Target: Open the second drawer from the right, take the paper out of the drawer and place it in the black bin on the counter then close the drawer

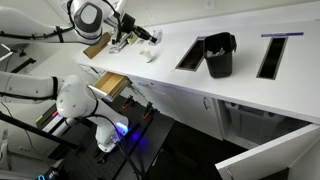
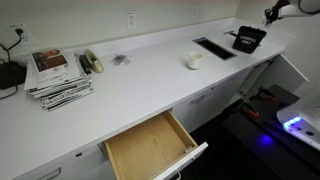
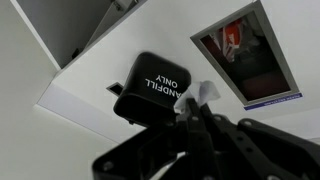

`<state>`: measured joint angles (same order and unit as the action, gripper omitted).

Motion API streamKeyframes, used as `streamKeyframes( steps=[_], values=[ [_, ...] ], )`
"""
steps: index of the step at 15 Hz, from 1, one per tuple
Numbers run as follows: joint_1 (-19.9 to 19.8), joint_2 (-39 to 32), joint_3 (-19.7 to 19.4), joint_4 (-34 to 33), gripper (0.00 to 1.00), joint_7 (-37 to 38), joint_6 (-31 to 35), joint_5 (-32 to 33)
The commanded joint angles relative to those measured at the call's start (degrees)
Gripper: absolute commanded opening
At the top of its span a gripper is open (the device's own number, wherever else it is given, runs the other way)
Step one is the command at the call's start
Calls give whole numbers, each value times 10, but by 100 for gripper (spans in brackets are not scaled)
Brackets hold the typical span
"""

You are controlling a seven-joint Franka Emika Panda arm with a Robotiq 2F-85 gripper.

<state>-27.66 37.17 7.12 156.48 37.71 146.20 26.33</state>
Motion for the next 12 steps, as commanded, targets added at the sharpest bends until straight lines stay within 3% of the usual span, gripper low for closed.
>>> streamKeyframes(
  steps=[1, 7, 12],
  values=[
    [0, 0, 1, -1, 1, -2, -2, -2],
    [-57, -120, -27, -125, 1, -10, -16, 26],
    [-37, -254, -81, -236, 1, -53, -9, 26]
  ],
)
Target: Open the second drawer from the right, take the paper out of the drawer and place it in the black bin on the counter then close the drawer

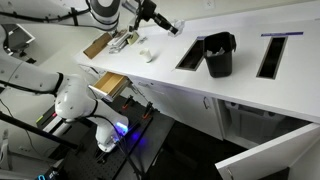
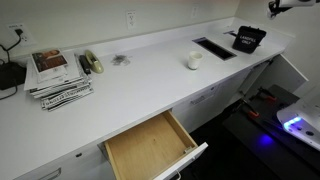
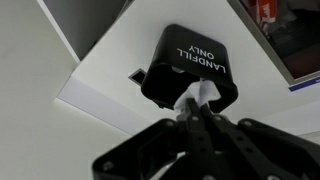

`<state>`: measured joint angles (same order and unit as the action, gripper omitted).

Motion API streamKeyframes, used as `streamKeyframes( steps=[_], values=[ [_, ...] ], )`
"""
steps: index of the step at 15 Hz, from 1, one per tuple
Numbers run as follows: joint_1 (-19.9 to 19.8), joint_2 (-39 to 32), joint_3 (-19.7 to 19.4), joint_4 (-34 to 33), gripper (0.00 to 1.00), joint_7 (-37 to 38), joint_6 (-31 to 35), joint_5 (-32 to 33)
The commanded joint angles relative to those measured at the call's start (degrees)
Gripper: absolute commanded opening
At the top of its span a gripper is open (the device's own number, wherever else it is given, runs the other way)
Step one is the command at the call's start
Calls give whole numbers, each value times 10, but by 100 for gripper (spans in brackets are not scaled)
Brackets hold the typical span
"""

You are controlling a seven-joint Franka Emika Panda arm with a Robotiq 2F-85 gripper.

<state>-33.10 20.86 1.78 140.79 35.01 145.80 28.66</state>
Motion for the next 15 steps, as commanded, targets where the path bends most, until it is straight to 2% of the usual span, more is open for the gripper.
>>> streamKeyframes(
  steps=[1, 8, 12, 15],
  values=[
    [28, -119, -43, -102, 1, -40, -1, -9],
    [108, -283, -140, -248, 1, -159, -16, -130],
    [126, -344, -159, -304, 1, -215, -28, -205],
    [132, -370, -168, -325, 1, -225, -34, -227]
  ],
)
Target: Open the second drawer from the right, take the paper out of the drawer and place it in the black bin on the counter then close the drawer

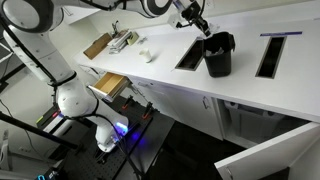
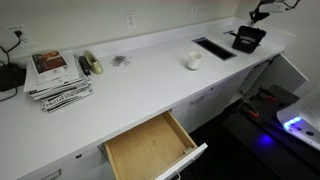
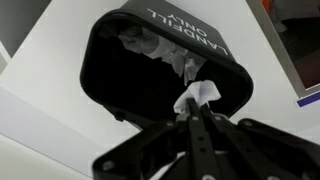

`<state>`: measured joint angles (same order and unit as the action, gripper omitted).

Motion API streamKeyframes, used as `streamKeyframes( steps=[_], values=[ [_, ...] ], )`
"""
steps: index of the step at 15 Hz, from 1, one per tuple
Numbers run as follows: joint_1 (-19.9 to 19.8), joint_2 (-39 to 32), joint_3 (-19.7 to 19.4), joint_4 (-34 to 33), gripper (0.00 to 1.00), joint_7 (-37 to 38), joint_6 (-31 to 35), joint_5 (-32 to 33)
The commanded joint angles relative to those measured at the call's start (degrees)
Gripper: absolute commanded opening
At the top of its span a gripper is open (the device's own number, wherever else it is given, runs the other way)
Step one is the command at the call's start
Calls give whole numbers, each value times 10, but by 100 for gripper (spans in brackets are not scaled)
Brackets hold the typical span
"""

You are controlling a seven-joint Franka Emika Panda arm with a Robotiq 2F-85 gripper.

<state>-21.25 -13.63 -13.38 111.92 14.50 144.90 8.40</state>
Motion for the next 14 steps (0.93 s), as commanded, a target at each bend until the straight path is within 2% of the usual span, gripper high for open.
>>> streamKeyframes(
  steps=[1, 2, 3, 9, 12, 13, 14],
  values=[
    [15, -31, -19, -41, 1, -21, -27, -25],
    [18, -35, -24, -44, 24, -16, -32, -20],
    [19, -38, -26, -46, 29, -18, -38, -22],
    [26, -37, -38, -45, 73, -16, -90, -10],
    [33, 0, -46, -4, 95, -18, -79, 9],
    [34, 19, -47, 16, 100, -26, -66, 14],
    [33, 44, -48, 41, 100, -36, -50, 19]
  ],
)
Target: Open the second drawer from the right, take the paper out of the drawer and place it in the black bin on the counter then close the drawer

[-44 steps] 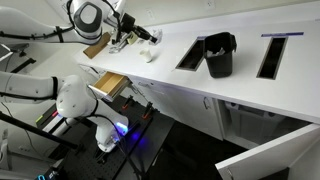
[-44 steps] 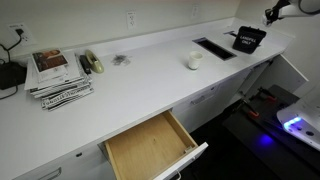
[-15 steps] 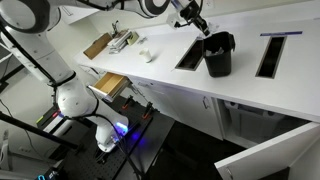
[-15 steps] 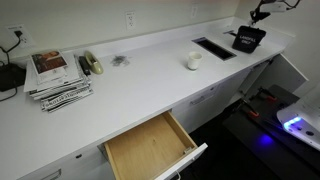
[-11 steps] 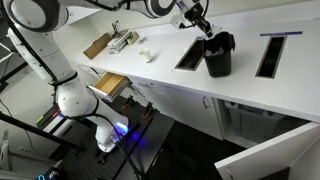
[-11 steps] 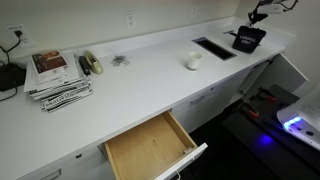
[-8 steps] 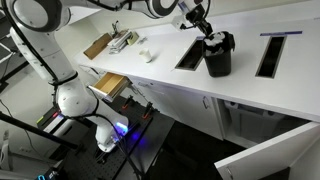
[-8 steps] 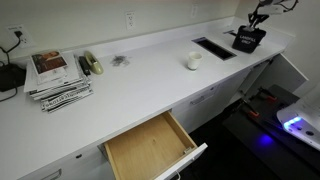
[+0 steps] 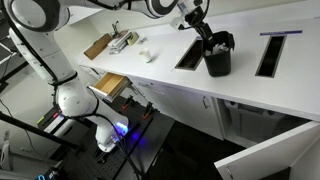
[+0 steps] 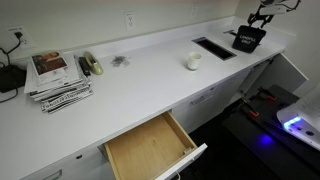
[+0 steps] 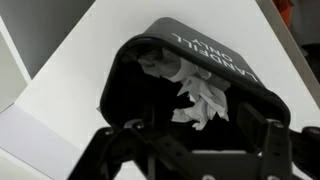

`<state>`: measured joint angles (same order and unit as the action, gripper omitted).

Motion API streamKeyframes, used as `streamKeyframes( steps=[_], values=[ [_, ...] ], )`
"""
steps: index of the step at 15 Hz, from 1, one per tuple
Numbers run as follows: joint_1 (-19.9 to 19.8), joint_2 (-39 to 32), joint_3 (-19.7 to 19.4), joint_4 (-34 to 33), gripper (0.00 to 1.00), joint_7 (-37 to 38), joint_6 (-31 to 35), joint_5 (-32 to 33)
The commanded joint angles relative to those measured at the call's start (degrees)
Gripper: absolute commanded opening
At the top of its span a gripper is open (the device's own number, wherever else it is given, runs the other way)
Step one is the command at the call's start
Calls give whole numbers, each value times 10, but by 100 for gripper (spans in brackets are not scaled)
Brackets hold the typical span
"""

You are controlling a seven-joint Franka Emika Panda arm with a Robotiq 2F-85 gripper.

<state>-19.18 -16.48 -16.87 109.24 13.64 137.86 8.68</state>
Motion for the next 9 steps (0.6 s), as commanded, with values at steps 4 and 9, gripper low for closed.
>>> streamKeyframes(
  steps=[4, 9],
  values=[
    [11, 177, -4, 158, 100, -123, 20, 14],
    [30, 324, 25, 299, 100, -165, 25, 115]
  ],
)
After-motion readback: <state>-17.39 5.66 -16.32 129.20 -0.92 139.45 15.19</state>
